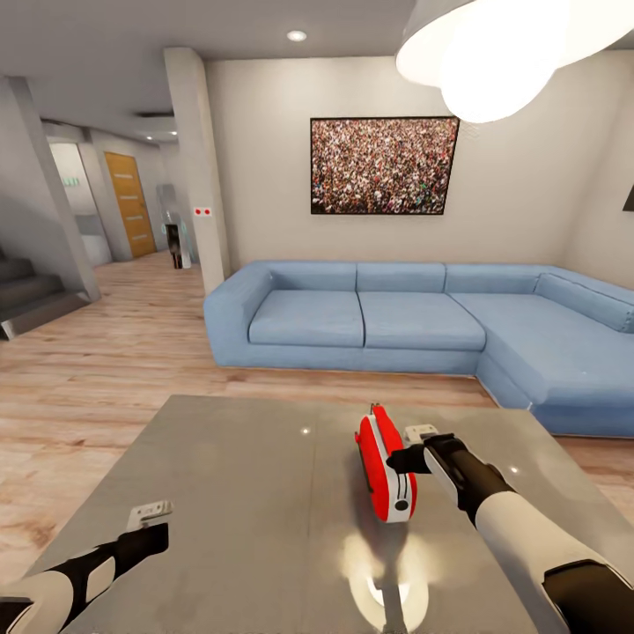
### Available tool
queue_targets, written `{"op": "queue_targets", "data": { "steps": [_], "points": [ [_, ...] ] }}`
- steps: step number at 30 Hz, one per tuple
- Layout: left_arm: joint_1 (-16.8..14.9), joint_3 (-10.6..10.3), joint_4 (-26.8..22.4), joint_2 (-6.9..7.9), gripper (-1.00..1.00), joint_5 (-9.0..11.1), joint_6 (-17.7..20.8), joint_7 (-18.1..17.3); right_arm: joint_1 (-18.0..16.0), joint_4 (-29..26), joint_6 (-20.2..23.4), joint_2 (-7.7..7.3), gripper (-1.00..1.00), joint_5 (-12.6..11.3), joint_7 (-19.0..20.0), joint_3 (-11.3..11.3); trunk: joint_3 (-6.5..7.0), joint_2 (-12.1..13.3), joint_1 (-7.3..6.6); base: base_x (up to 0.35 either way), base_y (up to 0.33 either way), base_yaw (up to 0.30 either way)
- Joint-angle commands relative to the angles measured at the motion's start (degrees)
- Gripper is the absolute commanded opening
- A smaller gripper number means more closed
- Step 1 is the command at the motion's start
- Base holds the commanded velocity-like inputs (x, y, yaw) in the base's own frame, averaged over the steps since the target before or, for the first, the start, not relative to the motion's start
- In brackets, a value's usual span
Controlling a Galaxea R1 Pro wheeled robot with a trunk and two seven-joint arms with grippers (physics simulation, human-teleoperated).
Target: Turn on the radio receiver that's on the table in the living room.
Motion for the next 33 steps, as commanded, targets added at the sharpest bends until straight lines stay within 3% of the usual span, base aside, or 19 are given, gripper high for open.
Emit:
{"op": "queue_targets", "data": {
  "steps": [1,6,33],
  "points": [
    [0.0,0.0,0.0,0.0,-1.0,0.0,0.0,0.0,0.0,0.0,0.0,0.0,-1.0,-0.1,0.0,0.0,-0.18,-0.4,0.23,0.0,0.0,0.0],
    [0.0,0.0,0.0,0.0,-1.0,0.0,0.0,0.0,0.0,0.0,0.0,0.0,-1.0,-0.1,0.0,0.0,-1.08,-2.4,1.32,0.0,0.0,0.0],
    [0.0,0.0,0.0,-0.05,-1.0,0.0,0.0,0.0,0.0,0.1,0.0,0.0,-1.0,-0.1,0.0,0.0,-1.08,-2.4,1.32,0.0,0.0,0.0]
  ]
}}
